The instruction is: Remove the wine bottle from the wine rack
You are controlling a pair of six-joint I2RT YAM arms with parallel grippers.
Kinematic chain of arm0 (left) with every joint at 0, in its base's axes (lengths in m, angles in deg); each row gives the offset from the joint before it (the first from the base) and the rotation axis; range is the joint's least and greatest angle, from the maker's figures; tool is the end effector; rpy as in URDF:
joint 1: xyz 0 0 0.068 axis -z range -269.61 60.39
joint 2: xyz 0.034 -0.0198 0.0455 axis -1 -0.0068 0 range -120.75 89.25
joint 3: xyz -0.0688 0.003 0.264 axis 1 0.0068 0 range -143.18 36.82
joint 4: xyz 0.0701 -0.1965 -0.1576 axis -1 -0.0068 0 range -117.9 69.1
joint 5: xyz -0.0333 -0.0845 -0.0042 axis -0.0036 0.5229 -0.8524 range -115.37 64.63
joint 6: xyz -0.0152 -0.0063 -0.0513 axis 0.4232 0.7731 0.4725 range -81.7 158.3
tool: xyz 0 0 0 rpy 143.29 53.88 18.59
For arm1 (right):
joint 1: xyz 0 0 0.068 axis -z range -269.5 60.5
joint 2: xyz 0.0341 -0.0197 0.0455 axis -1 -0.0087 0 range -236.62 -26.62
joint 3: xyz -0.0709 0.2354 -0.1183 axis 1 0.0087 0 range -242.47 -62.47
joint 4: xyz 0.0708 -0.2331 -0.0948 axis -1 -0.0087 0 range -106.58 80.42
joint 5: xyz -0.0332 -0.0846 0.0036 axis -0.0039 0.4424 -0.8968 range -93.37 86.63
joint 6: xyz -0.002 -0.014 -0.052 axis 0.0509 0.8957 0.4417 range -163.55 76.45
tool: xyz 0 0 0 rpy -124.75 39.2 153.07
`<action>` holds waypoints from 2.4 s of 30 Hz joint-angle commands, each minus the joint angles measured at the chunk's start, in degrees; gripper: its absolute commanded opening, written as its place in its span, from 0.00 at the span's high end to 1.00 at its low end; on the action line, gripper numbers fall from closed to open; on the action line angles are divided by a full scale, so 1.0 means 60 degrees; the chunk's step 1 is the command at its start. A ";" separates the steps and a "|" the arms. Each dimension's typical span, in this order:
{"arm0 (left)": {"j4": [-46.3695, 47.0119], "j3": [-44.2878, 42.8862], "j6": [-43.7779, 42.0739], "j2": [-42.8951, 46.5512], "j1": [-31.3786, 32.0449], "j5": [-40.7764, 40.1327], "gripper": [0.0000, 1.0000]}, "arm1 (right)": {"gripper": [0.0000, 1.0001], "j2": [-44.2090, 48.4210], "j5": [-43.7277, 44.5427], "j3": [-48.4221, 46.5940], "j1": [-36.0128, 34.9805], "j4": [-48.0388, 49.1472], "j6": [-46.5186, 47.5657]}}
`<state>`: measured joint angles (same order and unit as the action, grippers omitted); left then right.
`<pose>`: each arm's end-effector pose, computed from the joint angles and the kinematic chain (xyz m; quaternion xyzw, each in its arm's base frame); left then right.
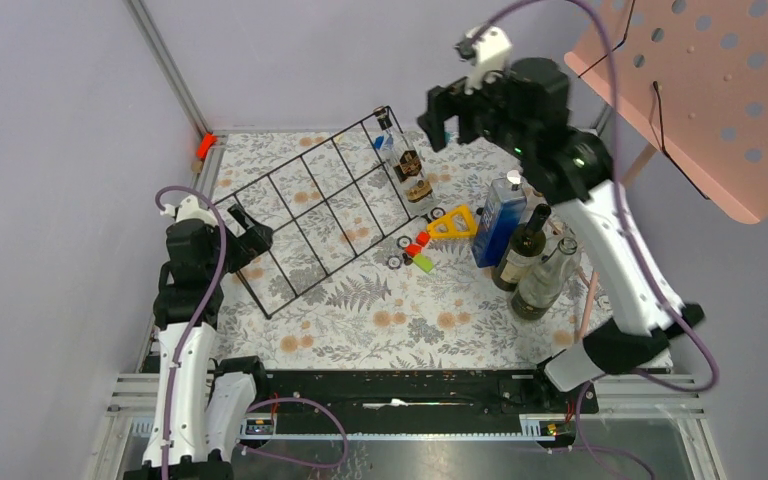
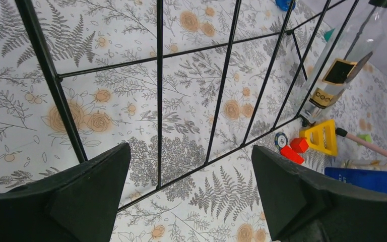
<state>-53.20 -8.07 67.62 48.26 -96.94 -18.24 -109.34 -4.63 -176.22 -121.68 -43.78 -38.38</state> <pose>0.1565 0.0156 0.3112 -0.2393 0.8238 -0.1500 0.4915 0.2324 0.1470 0.5471 -0.2398 0.6856 0.1683 0.6664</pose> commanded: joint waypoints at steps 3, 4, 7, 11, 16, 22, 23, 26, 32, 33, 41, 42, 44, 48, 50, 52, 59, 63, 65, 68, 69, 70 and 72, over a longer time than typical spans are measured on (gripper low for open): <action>0.0356 0.0104 -0.0361 0.0161 -0.0023 0.0606 0.01 | 0.04 -0.2720 -0.0391 -0.2221 -0.0259 -0.0663 -0.0073; 0.0244 0.0055 -0.0405 0.0161 -0.0023 0.0562 0.01 | 0.04 -0.3153 -0.0347 -0.2612 -0.0261 -0.0803 0.0060; -0.0119 -0.0131 -0.0636 0.0222 -0.0023 0.0517 0.01 | 0.03 -0.4570 -0.0203 -0.3819 -0.0236 -0.1157 0.0422; -0.0645 -0.0322 -0.0928 0.0407 -0.0016 0.0547 0.01 | 0.02 -0.5687 -0.0057 -0.4300 -0.0158 -0.0848 0.0664; -0.0830 -0.0134 -0.0990 0.0815 -0.0012 0.0481 0.01 | 0.02 -0.6697 -0.0361 -0.4505 0.0012 -0.0640 0.0987; -0.1036 -0.0077 -0.0994 0.1008 0.0395 -0.0131 0.01 | 0.02 -0.7457 -0.0391 -0.4346 0.0100 -0.0165 0.1496; -0.1060 -0.0067 -0.0970 0.1041 0.0533 -0.0292 0.01 | 0.02 -0.7551 -0.0441 -0.4273 0.0135 -0.0043 0.1497; -0.1066 -0.0022 -0.0893 0.1125 0.0834 -0.0564 0.01 | 0.02 -0.7730 -0.0495 -0.4105 0.0204 0.0228 0.1565; -0.1085 -0.0011 -0.0859 0.1074 0.0952 -0.0846 0.01 | 0.02 -0.8238 -0.0535 -0.4143 0.0433 0.0657 0.1476; -0.1079 -0.0018 -0.0859 0.1049 0.0948 -0.0864 0.01 | 0.03 -0.8310 -0.0581 -0.4144 0.0478 0.0713 0.1425; -0.1006 -0.0005 -0.0844 0.0812 0.0947 -0.0867 0.01 | 0.06 -0.8777 -0.0873 -0.4000 0.0692 0.1254 0.1244; -0.1005 -0.0005 -0.0844 0.0771 0.0955 -0.0856 0.01 | 0.07 -0.8821 -0.0894 -0.3963 0.0704 0.1313 0.1211; -0.1005 -0.0012 -0.0844 0.0735 0.0949 -0.0853 0.01 | 0.09 -0.8944 -0.0950 -0.3928 0.0710 0.1344 0.1158; -0.1005 -0.0007 -0.0844 0.0738 0.0958 -0.0889 0.01 | 0.10 -0.9191 -0.0885 -0.3865 0.0706 0.1469 0.1097; -0.1012 0.0001 -0.0844 0.0738 0.0945 -0.0897 0.01 | 0.10 -0.9274 -0.0659 -0.3768 0.0707 0.1589 0.1046; -0.1005 0.0001 -0.0844 0.0740 0.0953 -0.0908 0.01 | 0.13 -0.9366 -0.0606 -0.3739 0.0720 0.1636 0.0996; -0.1004 -0.0002 -0.0829 0.0676 0.0958 -0.0948 0.01 | 0.32 -0.9384 -0.0676 -0.3609 0.0734 0.1698 0.0940; -0.1019 0.0007 -0.0815 0.0679 0.0958 -0.0976 0.01 | 0.46 -0.9247 -0.0772 -0.3516 0.0719 0.1690 0.0955; -0.1019 0.0001 -0.0803 0.0680 0.0958 -0.0992 0.01 | 0.55 -0.9102 -0.0790 -0.3464 0.0722 0.1681 0.0987; -0.1019 -0.0011 -0.0800 0.0680 0.0946 -0.0999 0.01 | 0.73 -0.8804 -0.0827 -0.3423 0.0721 0.1693 0.1059; -0.1019 -0.0002 -0.0800 0.0687 0.0946 -0.1008 0.01 | 0.82 -0.8663 -0.0793 -0.3411 0.0731 0.1716 0.1058; -0.1019 -0.0008 -0.0800 0.0673 0.0944 -0.1006 0.01 | 0.92 -0.8550 -0.0756 -0.3417 0.0729 0.1750 0.1037; -0.1021 -0.0005 -0.0800 0.0657 0.0956 -0.1004 0.01 | 1.00 -0.8241 -0.0743 -0.3438 0.0721 0.1767 0.1028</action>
<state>-61.52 -7.43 62.59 52.37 -91.37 -22.87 -164.99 -9.04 -197.14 -117.49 -34.38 -32.43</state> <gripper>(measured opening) 0.986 0.753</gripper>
